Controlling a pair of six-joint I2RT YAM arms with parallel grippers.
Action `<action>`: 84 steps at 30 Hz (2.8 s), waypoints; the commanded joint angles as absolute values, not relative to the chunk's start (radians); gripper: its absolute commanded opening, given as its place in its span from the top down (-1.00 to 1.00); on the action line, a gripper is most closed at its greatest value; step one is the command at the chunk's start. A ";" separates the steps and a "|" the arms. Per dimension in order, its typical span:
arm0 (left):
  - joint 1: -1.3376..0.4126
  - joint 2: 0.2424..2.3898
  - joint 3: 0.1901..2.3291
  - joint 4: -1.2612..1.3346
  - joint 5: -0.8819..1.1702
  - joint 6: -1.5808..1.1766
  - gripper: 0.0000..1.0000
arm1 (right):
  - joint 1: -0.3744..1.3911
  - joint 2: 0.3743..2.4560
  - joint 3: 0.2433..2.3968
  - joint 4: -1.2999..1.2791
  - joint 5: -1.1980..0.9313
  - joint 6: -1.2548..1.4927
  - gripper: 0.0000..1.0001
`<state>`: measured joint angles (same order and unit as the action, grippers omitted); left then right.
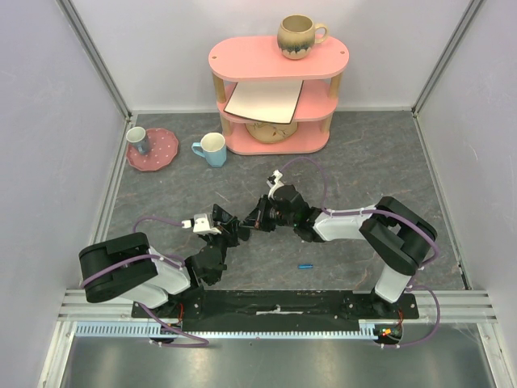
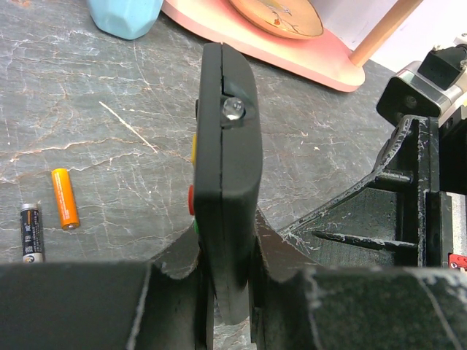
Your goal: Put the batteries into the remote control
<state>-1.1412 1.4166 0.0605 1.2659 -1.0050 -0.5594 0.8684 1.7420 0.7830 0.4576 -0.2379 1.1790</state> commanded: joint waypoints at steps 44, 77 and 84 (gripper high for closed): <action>-1.158 1.425 0.061 1.227 -1.031 -0.535 0.96 | 0.845 1.718 0.670 0.810 -0.290 1.281 1.00; -1.158 1.442 0.064 1.261 -1.019 -0.512 0.96 | 0.861 1.790 0.716 0.684 -0.310 1.246 1.00; -1.158 1.442 0.064 1.261 -1.019 -0.512 0.96 | 0.862 1.779 0.701 0.745 -0.302 1.269 1.00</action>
